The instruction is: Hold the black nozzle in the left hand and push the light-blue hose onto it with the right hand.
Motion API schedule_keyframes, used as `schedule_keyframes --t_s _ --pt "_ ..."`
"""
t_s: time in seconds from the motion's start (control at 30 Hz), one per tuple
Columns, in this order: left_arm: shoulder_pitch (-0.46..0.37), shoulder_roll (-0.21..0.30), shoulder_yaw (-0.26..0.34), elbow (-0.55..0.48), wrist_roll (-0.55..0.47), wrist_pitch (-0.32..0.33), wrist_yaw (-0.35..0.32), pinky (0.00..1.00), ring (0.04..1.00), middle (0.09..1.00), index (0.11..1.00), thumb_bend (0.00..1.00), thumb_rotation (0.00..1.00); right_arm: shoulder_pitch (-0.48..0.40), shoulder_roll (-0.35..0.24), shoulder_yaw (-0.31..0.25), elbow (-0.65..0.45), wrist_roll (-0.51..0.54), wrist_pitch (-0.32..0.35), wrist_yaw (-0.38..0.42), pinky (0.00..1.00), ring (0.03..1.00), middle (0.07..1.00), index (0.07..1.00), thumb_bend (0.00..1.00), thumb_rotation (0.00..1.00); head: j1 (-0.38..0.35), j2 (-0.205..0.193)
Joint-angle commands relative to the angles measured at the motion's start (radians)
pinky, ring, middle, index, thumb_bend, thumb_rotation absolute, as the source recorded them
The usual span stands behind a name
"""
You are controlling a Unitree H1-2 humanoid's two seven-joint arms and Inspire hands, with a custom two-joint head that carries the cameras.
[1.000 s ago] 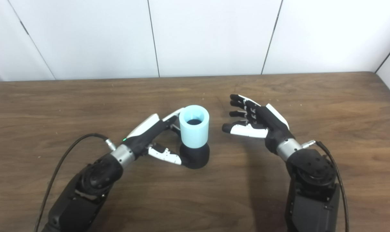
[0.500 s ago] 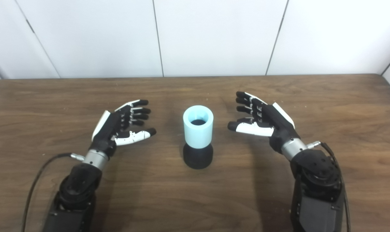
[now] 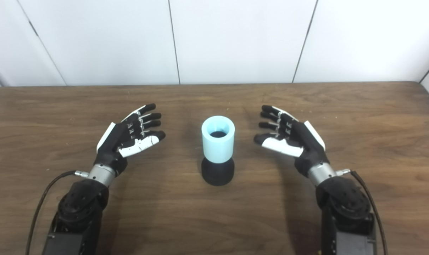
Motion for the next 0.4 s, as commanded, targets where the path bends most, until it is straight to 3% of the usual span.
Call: schedule_keyframes --t_s 0.0,0.17,0.37 --pt "-0.021 0.009 -0.007 -0.038 -0.022 -0.046 -0.014 0.77 0.848 0.845 0.855 0.48 0.22 -0.029 -0.027 0.020 -0.001 0.052 -0.061 0.002 0.78 0.904 0.951 0.922 0.68 0.47 0.001 0.001" --pt "-0.016 0.020 -0.010 -0.035 -0.050 -0.053 -0.029 0.77 0.857 0.856 0.873 0.48 0.24 -0.026 -0.069 0.065 0.036 0.097 -0.134 0.004 0.85 0.942 0.976 0.961 0.68 0.58 0.006 0.003" --pt "-0.014 0.027 -0.010 -0.019 -0.083 -0.079 -0.043 0.80 0.874 0.867 0.887 0.49 0.26 -0.013 -0.090 0.108 0.061 0.108 -0.233 -0.015 0.85 0.949 0.986 0.985 0.70 0.61 0.009 -0.001"
